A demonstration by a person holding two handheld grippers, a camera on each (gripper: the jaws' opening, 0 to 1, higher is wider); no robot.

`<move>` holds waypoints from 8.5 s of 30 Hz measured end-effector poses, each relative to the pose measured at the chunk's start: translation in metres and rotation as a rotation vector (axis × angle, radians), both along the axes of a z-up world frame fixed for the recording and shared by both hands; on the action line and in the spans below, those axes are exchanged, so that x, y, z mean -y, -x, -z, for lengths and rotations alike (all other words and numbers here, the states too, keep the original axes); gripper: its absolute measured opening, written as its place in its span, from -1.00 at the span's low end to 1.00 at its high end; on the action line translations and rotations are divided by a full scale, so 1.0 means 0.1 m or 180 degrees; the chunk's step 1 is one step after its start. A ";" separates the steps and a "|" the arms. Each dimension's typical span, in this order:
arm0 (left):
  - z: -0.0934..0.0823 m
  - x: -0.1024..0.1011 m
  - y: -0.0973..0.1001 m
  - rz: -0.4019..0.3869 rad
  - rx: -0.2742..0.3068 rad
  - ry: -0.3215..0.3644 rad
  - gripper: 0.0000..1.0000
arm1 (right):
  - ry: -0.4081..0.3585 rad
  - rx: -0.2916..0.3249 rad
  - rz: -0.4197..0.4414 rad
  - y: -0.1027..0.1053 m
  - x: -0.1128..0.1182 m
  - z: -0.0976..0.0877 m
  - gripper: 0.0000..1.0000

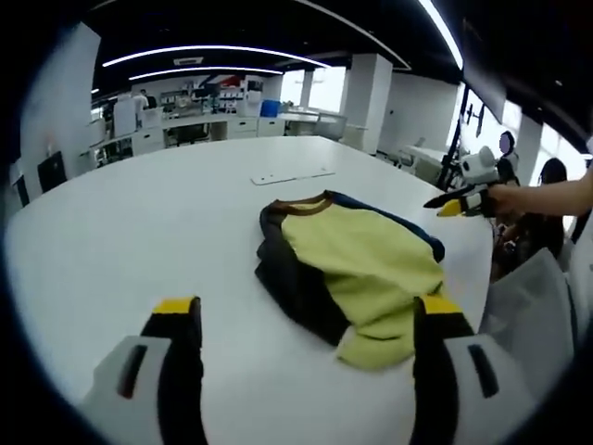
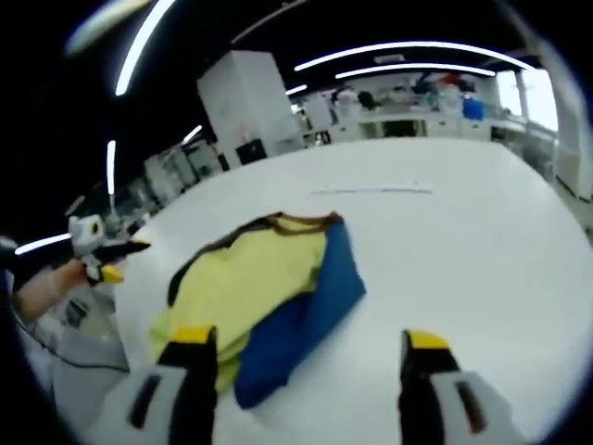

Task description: Fold the garment on the visible template until the final outline fits inside the template.

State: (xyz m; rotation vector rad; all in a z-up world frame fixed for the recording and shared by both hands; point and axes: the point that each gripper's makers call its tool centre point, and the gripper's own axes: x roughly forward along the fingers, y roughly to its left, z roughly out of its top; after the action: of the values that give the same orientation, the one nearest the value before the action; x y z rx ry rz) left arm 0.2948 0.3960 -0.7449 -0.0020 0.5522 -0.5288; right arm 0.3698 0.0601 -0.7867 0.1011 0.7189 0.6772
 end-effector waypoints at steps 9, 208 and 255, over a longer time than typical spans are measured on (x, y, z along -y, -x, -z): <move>-0.05 0.03 0.11 -0.0047 0.0043 0.0081 0.78 | -0.0168 -0.0247 -0.0056 0.14 -0.16 0.19 0.12; 0.20 0.44 0.26 0.0060 -0.0118 0.0356 0.61 | -0.0898 -0.0419 0.2026 0.04 1.80 0.06 -1.00; 0.36 0.50 0.30 0.0027 -0.0251 0.0397 0.61 | 0.0370 -0.0065 0.2371 -0.03 2.66 0.29 -0.56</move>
State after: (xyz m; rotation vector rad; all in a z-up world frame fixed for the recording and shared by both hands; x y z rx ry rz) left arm 0.2652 0.3462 -0.7813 -0.1397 0.5954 -0.5725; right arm 0.3732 -0.2060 -0.8157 0.2533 0.6751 -0.0771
